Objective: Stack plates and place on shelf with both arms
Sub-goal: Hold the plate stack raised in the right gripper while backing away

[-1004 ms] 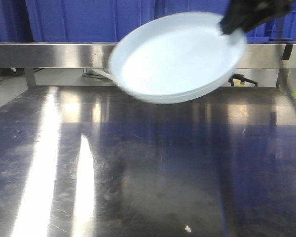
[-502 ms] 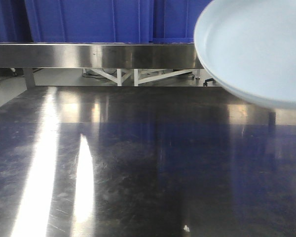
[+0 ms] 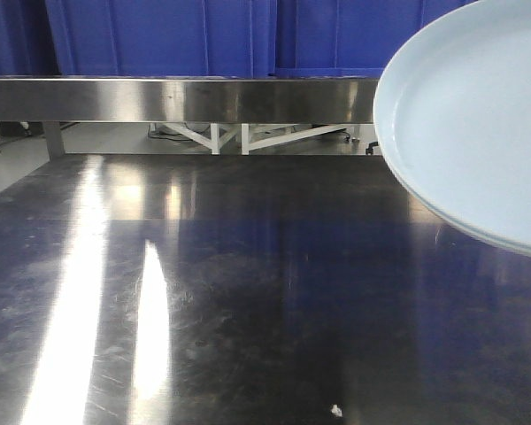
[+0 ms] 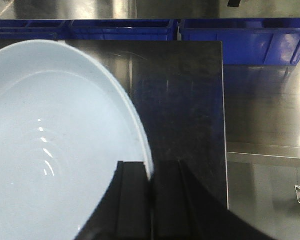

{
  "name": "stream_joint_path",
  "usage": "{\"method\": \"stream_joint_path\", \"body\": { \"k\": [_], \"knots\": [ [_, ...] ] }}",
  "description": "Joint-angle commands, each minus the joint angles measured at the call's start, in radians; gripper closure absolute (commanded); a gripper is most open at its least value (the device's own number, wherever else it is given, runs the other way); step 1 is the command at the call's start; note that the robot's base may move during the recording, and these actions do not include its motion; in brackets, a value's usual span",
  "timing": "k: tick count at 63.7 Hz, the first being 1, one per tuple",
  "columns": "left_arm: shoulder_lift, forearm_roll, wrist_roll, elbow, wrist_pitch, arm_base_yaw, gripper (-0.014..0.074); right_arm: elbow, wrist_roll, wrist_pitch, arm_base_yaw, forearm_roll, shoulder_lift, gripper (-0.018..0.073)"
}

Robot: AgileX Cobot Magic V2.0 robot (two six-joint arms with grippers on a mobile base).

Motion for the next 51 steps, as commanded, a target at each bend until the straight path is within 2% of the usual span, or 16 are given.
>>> {"method": "stream_joint_path", "body": {
  "k": [1, 51],
  "knots": [
    [-0.003, -0.007, -0.006, -0.027, -0.073, -0.005, 0.0512, -0.031, -0.003, -0.094, -0.003, -0.011, -0.008, 0.0502],
    [-0.003, -0.007, -0.006, -0.027, -0.073, -0.005, 0.0514, -0.031, -0.003, -0.087, -0.003, -0.011, -0.008, 0.0502]
  ]
}}
